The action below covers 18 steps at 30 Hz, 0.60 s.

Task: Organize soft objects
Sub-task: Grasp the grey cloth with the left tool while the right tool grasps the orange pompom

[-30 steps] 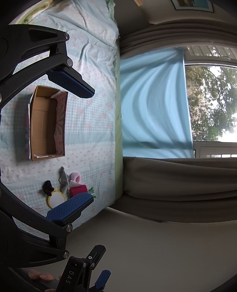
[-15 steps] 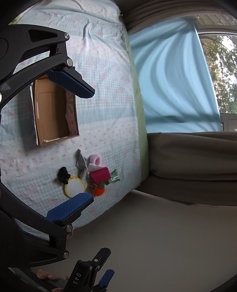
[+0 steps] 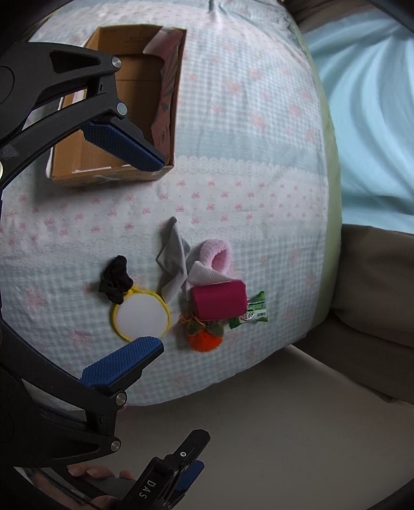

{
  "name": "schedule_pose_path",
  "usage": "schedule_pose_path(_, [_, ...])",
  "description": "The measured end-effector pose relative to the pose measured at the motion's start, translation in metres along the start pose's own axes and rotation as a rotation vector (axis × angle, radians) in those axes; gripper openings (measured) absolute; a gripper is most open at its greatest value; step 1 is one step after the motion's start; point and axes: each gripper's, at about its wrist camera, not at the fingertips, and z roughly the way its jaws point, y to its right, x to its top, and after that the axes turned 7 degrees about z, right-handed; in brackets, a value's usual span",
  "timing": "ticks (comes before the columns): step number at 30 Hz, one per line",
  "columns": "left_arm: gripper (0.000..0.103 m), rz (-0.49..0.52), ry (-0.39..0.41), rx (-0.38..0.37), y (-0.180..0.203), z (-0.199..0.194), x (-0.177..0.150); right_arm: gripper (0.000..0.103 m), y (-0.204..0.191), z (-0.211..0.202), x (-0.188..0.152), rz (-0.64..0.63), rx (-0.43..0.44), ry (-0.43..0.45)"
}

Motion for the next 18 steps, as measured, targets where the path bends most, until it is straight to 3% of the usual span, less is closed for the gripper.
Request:
schedule_pose_path(8, [0.103, -0.127, -0.087, -0.066, -0.006, 0.127, -0.007, 0.103, 0.014, 0.126, -0.003, -0.083, 0.072, -0.123])
schedule_pose_path(15, [0.103, -0.096, -0.099, -0.077, 0.003, 0.206, -0.015, 0.102, 0.017, 0.208, -0.017, -0.155, 0.163, -0.166])
schedule_pose_path(18, [0.103, -0.079, -0.108, -0.079, 0.008, 0.227, -0.018, 0.094, 0.02, 0.229, -0.022, -0.178, 0.211, -0.169])
